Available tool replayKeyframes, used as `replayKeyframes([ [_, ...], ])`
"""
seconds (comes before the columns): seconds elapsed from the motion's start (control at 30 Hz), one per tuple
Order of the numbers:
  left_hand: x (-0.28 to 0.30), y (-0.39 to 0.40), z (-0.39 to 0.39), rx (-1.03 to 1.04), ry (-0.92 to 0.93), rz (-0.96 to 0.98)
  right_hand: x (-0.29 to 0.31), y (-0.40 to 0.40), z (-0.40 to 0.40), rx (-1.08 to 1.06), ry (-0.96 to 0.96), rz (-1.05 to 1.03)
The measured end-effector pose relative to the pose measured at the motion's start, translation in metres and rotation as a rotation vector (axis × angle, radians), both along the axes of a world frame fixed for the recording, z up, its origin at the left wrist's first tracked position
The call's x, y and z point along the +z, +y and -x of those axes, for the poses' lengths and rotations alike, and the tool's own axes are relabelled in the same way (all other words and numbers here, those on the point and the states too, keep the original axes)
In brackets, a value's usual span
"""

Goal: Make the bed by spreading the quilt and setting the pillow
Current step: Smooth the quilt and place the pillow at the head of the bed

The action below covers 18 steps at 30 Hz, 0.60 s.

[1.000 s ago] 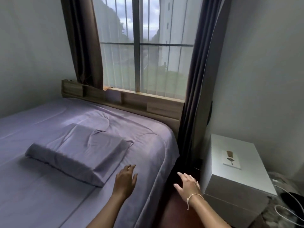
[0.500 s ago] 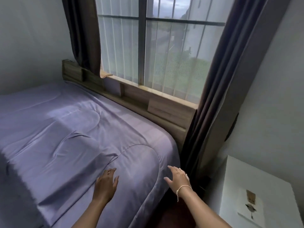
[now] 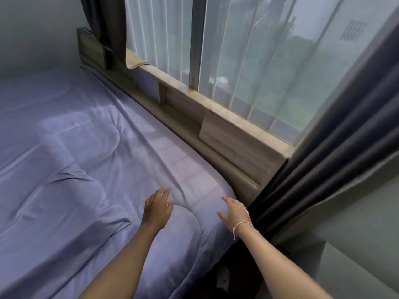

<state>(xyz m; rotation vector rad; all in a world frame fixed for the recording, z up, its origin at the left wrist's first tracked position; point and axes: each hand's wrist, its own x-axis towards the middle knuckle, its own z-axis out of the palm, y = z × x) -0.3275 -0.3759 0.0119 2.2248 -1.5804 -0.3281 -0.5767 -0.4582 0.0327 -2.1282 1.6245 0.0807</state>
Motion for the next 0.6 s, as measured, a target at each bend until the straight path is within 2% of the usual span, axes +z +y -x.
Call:
replayKeyframes([
  [0.23,-0.009,-0.063,0.028,0.170,0.059,-0.157,-0.030,-0.088,-0.005,0.146,0.009,-0.134],
  [0.6,-0.037,-0.098,0.063,0.419,0.129,-0.289,-0.104,-0.170,-0.017,0.071,0.109,-0.414],
])
